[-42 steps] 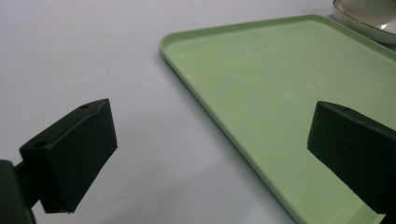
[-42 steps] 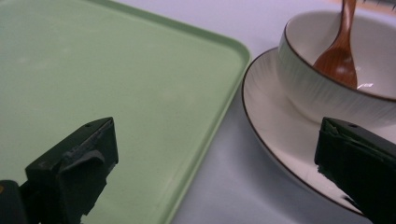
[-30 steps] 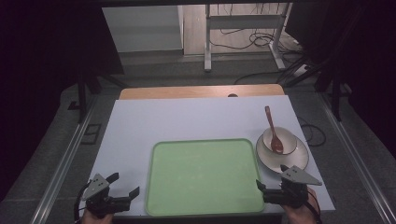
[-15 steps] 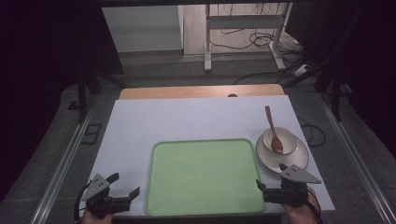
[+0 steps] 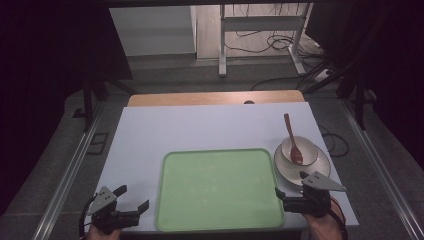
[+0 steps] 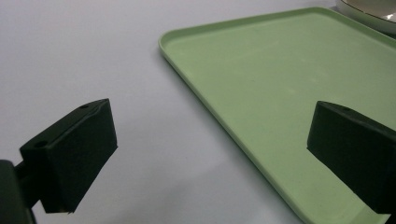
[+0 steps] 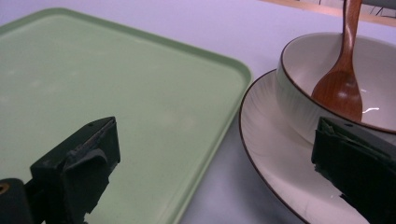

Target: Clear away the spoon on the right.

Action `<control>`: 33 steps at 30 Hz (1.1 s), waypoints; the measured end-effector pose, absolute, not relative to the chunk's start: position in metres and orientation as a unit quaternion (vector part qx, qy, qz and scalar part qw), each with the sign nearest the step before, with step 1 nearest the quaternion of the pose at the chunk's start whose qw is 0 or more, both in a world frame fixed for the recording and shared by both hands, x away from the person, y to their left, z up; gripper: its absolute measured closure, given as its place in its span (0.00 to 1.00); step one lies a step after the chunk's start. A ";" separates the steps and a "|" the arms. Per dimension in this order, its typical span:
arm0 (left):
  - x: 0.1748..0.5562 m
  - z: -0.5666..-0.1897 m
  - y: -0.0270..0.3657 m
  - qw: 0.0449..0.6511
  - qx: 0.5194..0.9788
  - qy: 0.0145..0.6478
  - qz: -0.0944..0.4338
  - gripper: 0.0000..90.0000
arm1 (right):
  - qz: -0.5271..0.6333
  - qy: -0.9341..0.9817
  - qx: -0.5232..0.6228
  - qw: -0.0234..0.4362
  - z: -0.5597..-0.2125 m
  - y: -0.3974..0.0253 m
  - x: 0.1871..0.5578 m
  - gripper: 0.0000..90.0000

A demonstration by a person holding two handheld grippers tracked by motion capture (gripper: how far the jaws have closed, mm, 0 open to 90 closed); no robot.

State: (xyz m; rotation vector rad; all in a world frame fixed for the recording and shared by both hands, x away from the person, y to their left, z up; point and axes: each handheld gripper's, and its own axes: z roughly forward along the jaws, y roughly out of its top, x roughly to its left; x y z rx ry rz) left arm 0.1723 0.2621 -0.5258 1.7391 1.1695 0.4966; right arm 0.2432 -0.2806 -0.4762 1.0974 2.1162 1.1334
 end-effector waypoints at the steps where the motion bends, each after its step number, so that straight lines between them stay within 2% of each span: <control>1: 0.172 -0.526 0.262 0.474 0.711 0.478 0.203 0.01 | 0.417 0.775 0.402 0.250 -0.475 -0.280 0.244 0.01; 33: 0.172 -0.526 0.261 0.470 0.713 0.478 0.207 0.01 | 0.424 0.777 0.410 0.221 -0.462 -0.283 0.268 0.01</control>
